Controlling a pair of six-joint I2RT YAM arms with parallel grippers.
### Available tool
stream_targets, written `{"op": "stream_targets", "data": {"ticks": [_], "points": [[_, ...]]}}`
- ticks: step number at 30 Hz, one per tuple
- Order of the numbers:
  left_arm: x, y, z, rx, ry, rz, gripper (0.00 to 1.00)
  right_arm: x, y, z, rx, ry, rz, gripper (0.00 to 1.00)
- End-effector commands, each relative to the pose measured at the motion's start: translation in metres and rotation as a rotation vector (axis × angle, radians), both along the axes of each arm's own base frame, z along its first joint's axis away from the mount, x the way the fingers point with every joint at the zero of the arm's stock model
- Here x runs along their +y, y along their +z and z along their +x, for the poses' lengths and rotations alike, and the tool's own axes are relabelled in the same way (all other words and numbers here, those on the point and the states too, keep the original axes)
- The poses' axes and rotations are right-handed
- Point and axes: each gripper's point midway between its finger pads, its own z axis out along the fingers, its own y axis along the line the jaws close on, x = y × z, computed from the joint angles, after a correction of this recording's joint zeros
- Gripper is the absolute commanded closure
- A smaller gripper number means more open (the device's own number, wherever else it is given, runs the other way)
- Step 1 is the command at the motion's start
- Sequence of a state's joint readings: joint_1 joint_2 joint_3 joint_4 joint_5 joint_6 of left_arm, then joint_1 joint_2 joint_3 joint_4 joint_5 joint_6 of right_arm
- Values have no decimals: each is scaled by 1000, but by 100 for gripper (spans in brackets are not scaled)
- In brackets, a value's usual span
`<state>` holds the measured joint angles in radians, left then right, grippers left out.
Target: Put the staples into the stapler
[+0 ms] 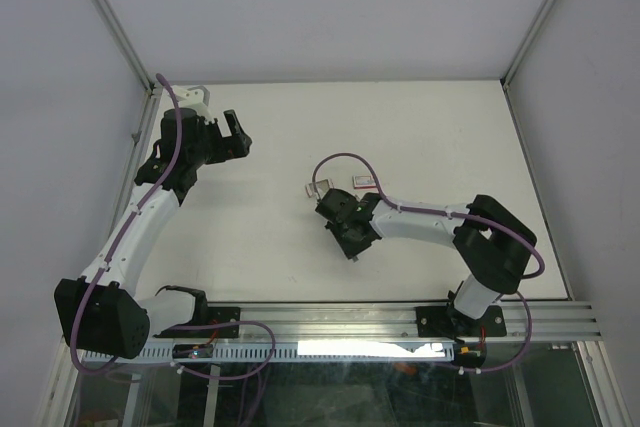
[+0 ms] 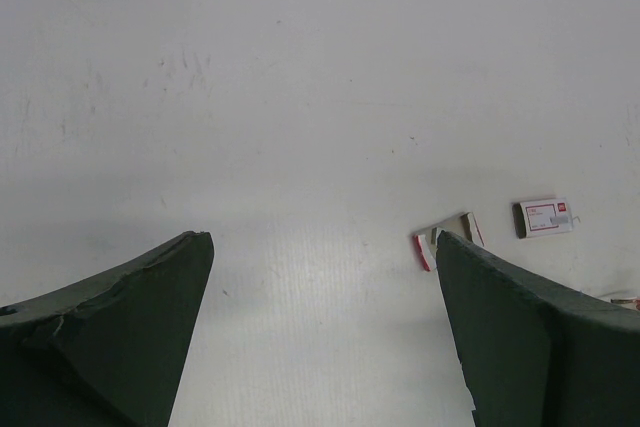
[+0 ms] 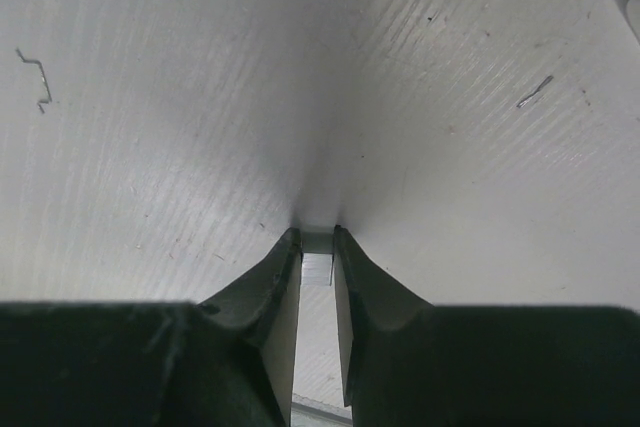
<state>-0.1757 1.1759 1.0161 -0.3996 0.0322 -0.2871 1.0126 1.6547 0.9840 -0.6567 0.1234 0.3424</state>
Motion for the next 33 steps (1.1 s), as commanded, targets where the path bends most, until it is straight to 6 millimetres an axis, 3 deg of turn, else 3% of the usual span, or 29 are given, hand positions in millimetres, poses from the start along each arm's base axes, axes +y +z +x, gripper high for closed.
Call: {"op": "stream_targets", "data": {"ticks": [1,10,17,20,23,27,33], "points": [[-3,21,3,-78,-21,-15,1,8,9,6,-32,-7,18,81],[-10,14,2,-60,-44,-38,1,24,41,13,-70,7,109,83],[-25,11,-4,-46,-76,-64,2,14,39,19,-107,-40,91,84],[-57,5,-17,-13,-141,-144,3,12,52,26,-143,-63,116,84],[-108,-10,-41,27,-219,-230,4,6,67,35,-168,-88,149,83],[-174,-31,-76,112,-329,-398,5,-17,80,49,-196,-150,159,83],[-232,-56,-108,204,-406,-481,5,-53,91,74,-236,-269,215,84]]}}
